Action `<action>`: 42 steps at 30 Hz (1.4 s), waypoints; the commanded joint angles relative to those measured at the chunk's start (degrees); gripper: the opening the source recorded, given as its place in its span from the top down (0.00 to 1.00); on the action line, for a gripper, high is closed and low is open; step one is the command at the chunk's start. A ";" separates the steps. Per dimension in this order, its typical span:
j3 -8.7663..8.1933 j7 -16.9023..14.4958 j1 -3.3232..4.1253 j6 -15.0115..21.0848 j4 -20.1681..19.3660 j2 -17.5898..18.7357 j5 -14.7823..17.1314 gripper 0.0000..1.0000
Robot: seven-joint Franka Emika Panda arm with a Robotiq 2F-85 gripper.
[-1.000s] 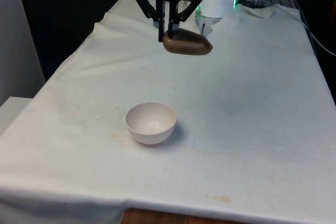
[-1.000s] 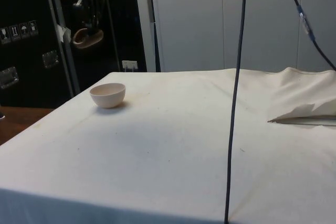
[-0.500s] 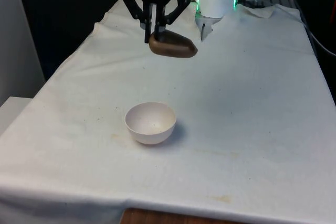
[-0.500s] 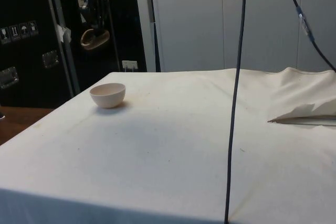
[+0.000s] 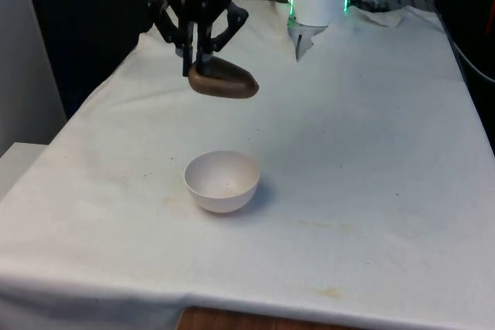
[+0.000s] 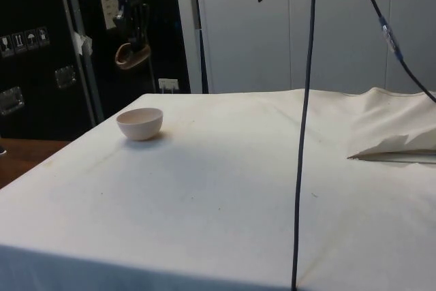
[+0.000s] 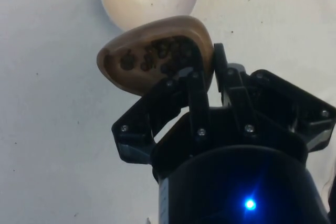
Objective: Pour the coffee beans from the cup into the bowl.
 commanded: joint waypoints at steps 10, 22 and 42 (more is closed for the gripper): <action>-1.66 -1.83 -0.46 0.17 0.80 1.49 1.20 0.98; -1.95 -2.23 -0.63 0.29 1.03 2.29 1.49 0.98; -2.29 -0.80 0.29 0.69 1.32 3.67 -1.03 0.98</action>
